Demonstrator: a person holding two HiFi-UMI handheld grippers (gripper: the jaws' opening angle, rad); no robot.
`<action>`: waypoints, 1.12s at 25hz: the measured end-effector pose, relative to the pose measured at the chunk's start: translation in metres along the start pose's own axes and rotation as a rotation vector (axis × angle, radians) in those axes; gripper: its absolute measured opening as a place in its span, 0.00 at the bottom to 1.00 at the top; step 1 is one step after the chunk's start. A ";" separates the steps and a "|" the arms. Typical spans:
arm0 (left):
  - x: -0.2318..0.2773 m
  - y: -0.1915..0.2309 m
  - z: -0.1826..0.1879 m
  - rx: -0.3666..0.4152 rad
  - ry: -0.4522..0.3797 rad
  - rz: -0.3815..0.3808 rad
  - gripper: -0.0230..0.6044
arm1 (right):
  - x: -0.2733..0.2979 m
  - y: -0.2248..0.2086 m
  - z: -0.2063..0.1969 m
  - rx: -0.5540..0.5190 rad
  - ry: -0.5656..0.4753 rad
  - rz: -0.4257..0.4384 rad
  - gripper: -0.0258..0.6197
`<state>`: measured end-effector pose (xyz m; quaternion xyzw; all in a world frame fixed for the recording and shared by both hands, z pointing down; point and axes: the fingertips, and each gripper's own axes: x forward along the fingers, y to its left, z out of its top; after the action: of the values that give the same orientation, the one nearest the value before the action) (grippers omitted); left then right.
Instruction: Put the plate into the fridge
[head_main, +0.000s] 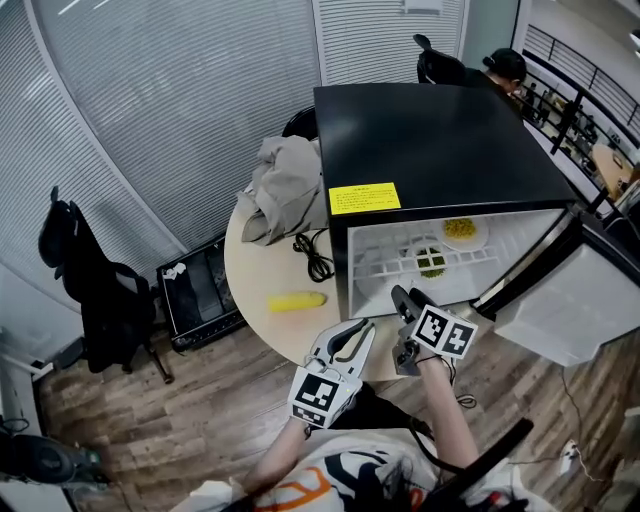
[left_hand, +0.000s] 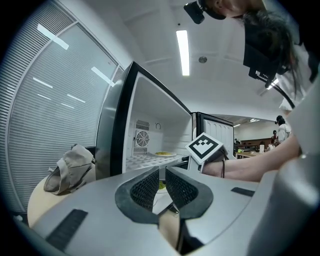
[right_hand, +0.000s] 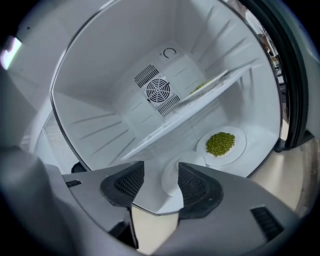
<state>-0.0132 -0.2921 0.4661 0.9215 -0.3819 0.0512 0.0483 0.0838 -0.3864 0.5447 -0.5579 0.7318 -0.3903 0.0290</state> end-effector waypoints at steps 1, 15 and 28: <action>-0.002 -0.001 0.000 -0.001 -0.002 -0.003 0.11 | -0.006 0.004 0.001 0.003 -0.009 0.010 0.38; -0.025 -0.035 -0.011 -0.005 -0.002 -0.096 0.11 | -0.085 0.031 -0.034 0.070 -0.081 0.009 0.34; -0.029 -0.066 -0.011 -0.019 -0.010 -0.131 0.11 | -0.126 0.034 -0.047 0.120 -0.098 0.016 0.23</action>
<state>0.0121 -0.2240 0.4702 0.9442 -0.3216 0.0396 0.0586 0.0813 -0.2523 0.5071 -0.5677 0.7092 -0.4056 0.1013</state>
